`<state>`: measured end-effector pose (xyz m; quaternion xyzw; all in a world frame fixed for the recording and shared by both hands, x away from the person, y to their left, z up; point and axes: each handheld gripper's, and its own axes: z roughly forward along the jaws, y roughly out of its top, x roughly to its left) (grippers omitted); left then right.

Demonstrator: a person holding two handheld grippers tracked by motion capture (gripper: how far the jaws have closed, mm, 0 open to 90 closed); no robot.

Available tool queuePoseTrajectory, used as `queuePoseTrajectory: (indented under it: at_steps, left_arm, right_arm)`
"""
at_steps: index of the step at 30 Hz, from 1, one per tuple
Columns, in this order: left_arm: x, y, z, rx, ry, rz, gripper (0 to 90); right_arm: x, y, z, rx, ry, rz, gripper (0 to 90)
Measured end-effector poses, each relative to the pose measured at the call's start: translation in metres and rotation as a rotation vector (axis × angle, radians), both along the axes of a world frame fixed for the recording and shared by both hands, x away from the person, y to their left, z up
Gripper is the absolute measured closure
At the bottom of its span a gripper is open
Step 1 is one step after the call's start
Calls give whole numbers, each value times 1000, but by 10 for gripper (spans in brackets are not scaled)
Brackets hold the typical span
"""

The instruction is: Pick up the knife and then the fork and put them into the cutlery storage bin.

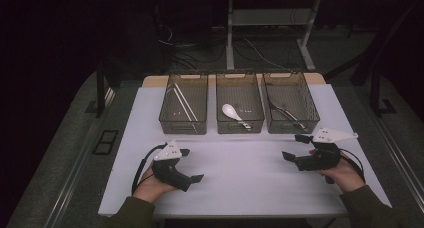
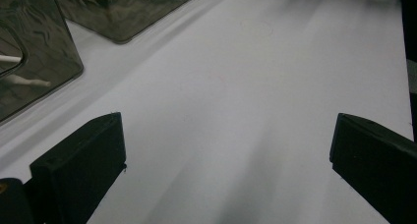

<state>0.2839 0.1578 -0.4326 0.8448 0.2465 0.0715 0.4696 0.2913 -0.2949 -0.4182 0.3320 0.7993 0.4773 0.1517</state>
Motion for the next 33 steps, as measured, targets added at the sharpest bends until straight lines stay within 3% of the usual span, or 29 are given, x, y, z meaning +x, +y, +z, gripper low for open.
queuePoseTrajectory:
  at_steps: [4, 10, 17, 33]
  left_arm:
    - [0, 0, 0, 3, 2, -2, 0]
    - [-1, 1, 0, 1, 0, -1, 0]
    - [-1, 2, 0, 2, -2, 0, 0]
    - [-1, 1, 0, 9, -3, 0, 0]
  right_arm:
    - [-8, 0, -8, -9, 5, 11, 177]
    - [-21, -4, -18, 31, 12, 13, 177]
    - [-33, -12, -24, 33, 22, -3, 177]
    - [-35, -17, -27, 34, 39, -5, 177]
